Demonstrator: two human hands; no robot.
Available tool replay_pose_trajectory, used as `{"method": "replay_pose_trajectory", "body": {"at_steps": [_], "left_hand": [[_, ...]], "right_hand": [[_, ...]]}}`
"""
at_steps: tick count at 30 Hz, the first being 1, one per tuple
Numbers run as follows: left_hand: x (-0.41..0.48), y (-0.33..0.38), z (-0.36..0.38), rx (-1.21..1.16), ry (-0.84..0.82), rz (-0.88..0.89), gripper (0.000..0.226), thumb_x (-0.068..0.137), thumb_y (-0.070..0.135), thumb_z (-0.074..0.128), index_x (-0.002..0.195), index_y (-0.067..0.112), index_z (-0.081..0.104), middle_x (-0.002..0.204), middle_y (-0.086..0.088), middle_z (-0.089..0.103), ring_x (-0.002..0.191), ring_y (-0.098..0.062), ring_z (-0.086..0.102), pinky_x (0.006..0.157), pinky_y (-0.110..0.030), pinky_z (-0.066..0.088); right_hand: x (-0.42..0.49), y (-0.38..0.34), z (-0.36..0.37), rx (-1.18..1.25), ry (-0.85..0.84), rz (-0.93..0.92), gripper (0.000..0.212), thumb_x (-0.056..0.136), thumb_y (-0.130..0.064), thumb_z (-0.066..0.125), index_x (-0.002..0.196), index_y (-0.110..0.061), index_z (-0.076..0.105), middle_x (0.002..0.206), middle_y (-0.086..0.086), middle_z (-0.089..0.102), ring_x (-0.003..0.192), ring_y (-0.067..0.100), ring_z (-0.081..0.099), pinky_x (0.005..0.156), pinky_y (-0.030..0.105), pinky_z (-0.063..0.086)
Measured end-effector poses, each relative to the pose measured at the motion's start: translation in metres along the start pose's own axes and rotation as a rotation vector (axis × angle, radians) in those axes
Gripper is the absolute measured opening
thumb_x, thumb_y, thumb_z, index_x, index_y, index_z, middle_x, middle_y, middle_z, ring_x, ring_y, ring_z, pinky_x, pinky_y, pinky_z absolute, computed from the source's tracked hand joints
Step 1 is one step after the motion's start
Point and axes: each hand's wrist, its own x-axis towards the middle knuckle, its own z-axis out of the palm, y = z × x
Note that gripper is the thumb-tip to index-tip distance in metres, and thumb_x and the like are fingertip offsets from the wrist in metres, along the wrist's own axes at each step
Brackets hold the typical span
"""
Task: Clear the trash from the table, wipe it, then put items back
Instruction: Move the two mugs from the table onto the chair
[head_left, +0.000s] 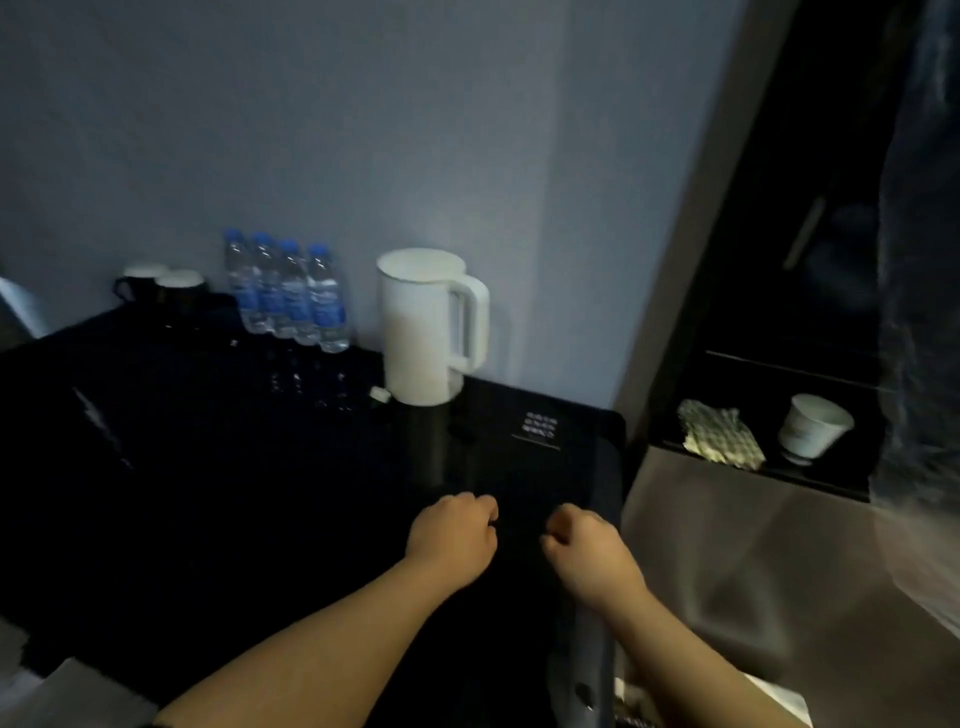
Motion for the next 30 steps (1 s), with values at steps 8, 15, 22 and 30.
{"method": "replay_pose_trajectory", "body": {"at_steps": [8, 15, 22, 30], "left_hand": [[-0.036, -0.168, -0.093, 0.005, 0.092, -0.124, 0.029, 0.097, 0.026, 0.044, 0.123, 0.022, 0.056, 0.119, -0.001, 0.057, 0.107, -0.019, 0.055, 0.086, -0.034, 0.05], [-0.079, -0.323, -0.162, 0.0, 0.135, -0.259, 0.029, 0.097, 0.027, 0.044, 0.123, 0.022, 0.056, 0.118, 0.0, 0.056, 0.105, -0.016, 0.055, 0.086, -0.033, 0.051], [-0.09, -0.429, -0.219, 0.002, 0.22, -0.295, 0.032, 0.097, 0.025, 0.042, 0.125, 0.019, 0.054, 0.119, -0.004, 0.056, 0.105, -0.018, 0.055, 0.083, -0.032, 0.05], [-0.052, -0.548, -0.269, -0.008, 0.253, -0.318, 0.031, 0.096, 0.023, 0.044, 0.124, 0.018, 0.056, 0.119, -0.005, 0.056, 0.107, -0.02, 0.055, 0.086, -0.029, 0.048]], "right_hand": [[0.025, -0.185, 0.078, -0.057, -0.043, -0.203, 0.02, 0.09, -0.025, 0.052, 0.105, -0.014, 0.058, 0.109, 0.008, 0.055, 0.102, 0.026, 0.057, 0.085, 0.032, 0.048], [0.037, -0.337, 0.152, -0.001, -0.104, -0.323, 0.021, 0.091, -0.027, 0.05, 0.108, -0.017, 0.059, 0.11, 0.004, 0.055, 0.102, 0.021, 0.056, 0.085, 0.031, 0.049], [0.075, -0.443, 0.192, -0.015, -0.186, -0.42, 0.021, 0.092, -0.027, 0.051, 0.109, -0.017, 0.058, 0.109, 0.004, 0.054, 0.101, 0.021, 0.056, 0.086, 0.032, 0.049], [0.153, -0.537, 0.231, 0.053, -0.269, -0.494, 0.002, 0.094, -0.025, 0.051, 0.095, -0.024, 0.052, 0.105, 0.005, 0.056, 0.096, 0.019, 0.056, 0.085, 0.033, 0.048]]}}
